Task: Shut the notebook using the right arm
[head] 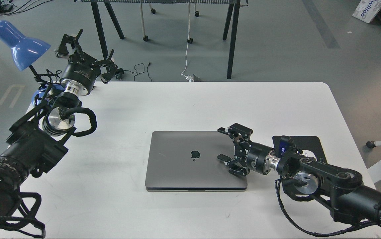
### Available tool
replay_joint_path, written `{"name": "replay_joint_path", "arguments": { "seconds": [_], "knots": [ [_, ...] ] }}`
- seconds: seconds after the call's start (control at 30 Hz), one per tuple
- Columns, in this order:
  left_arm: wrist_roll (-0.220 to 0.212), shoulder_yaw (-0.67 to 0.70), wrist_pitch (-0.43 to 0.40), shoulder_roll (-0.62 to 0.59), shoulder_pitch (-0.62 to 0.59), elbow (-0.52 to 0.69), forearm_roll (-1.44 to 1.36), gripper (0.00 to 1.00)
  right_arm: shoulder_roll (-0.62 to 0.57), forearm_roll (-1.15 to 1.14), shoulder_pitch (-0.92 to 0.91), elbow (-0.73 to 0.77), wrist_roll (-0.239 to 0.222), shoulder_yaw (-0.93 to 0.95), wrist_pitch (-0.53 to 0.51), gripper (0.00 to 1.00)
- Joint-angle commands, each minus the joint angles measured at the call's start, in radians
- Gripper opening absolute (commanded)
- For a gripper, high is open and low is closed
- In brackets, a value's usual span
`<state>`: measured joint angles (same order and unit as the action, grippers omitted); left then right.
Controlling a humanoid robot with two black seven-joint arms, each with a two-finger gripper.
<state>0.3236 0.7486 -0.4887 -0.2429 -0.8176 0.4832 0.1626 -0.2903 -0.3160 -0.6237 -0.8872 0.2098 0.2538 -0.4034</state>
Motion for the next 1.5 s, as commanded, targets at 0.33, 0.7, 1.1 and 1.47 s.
{"name": "replay_joint_path", "arguments": {
  "seconds": [0.33, 0.7, 1.1, 1.47],
  "knots": [
    [0.0, 0.0, 0.0, -0.001, 0.0, 0.0, 0.0, 1.0, 0.0, -0.038, 0.001, 0.013, 0.005, 0.048, 0.0, 1.0],
    [0.0, 0.0, 0.0, -0.001, 0.0, 0.0, 0.0, 1.0, 0.008, -0.026, -0.011, -0.015, -0.016, 0.672, -0.003, 1.0],
    [0.0, -0.002, 0.0, 0.001, 0.0, 0.0, -0.002, 1.0, -0.009, 0.343, -0.099, 0.152, -0.093, 0.943, -0.009, 1.0],
    [-0.001, -0.002, 0.0, 0.001, 0.0, -0.002, -0.002, 1.0, -0.01, 0.371, -0.137, 0.258, -0.093, 0.921, -0.012, 1.0]
  ]
}}
